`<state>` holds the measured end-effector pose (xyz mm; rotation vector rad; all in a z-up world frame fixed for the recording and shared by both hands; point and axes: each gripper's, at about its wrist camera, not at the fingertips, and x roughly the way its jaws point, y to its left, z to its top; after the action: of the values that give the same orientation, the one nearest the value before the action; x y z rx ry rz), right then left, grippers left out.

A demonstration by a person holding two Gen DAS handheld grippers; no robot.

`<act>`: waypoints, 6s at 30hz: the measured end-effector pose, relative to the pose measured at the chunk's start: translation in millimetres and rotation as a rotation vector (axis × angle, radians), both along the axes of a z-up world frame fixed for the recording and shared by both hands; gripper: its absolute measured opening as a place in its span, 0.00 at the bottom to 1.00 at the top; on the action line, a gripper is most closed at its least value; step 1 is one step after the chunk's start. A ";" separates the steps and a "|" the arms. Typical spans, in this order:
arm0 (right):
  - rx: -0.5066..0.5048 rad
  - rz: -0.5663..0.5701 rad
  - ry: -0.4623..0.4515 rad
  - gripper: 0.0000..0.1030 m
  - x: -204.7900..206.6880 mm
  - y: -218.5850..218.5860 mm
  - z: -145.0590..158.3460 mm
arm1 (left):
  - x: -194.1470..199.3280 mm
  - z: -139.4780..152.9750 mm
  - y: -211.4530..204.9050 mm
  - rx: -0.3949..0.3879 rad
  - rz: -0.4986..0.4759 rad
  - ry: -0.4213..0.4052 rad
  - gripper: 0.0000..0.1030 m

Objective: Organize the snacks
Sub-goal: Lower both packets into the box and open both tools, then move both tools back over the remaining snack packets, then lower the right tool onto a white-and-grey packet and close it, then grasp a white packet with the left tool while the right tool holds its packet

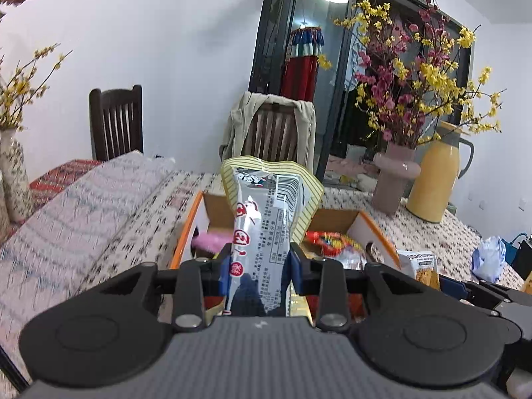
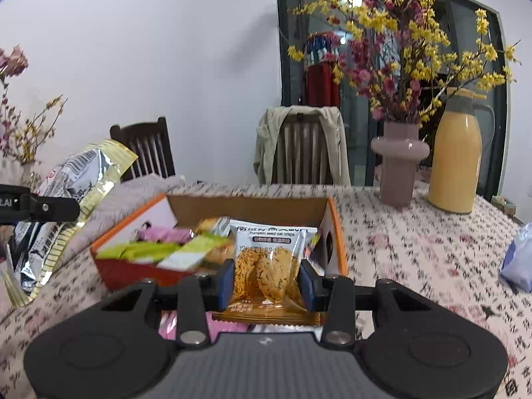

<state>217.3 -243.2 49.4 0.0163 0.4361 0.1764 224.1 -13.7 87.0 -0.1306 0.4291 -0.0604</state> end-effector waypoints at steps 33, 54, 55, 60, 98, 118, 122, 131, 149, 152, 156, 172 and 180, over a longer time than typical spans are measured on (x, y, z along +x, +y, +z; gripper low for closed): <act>0.007 -0.048 0.038 0.50 120.7 19.7 -30.8 | 131.2 -41.9 17.2 -0.029 0.082 0.071 0.54; 0.023 -0.070 -0.063 1.00 74.5 11.9 5.3 | 55.4 15.2 22.5 -0.048 0.142 -0.115 1.00; 0.021 -0.066 -0.066 1.00 70.2 10.7 7.6 | 49.5 15.6 23.8 -0.043 0.137 -0.120 1.00; -0.008 -0.052 -0.061 1.00 37.1 3.6 6.6 | 26.0 5.4 34.1 -0.024 0.127 -0.101 1.00; 0.029 -0.116 0.117 1.00 -4.5 -24.2 -77.2 | 8.3 -108.1 61.3 0.020 0.151 0.109 1.00; -0.039 -0.130 0.291 1.00 48.4 -6.2 -73.4 | 8.2 -110.0 72.0 -0.043 0.162 0.133 1.00; -0.091 -0.116 0.329 1.00 59.8 6.9 -84.2 | 8.8 -110.9 72.7 -0.046 0.163 0.141 1.00; -0.068 -0.142 0.317 1.00 55.9 8.1 -94.9 | 8.7 -111.8 73.6 -0.049 0.168 0.145 1.00; -0.043 -0.039 0.269 0.17 31.2 -5.4 -77.8 | 10.0 -113.6 73.1 -0.046 0.165 0.157 1.00; -0.054 -0.042 0.211 0.17 13.5 -7.2 -71.6 | 10.1 -114.2 72.9 -0.043 0.164 0.160 1.00; -0.064 -0.048 0.139 0.17 -12.3 -12.0 -63.1 | 10.8 -114.5 72.6 -0.041 0.165 0.162 1.00; 0.079 -0.077 0.081 0.17 -31.9 -39.2 -74.5 | 12.3 -115.7 70.6 -0.021 0.174 0.166 1.00; 0.100 -0.071 0.082 0.17 -32.5 -38.6 -76.2 | 9.6 -107.6 63.0 0.027 0.198 0.159 1.00</act>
<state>184.9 -281.9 -26.8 0.1371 0.5076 0.1277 233.7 49.2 -20.6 -0.1516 0.5732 0.1513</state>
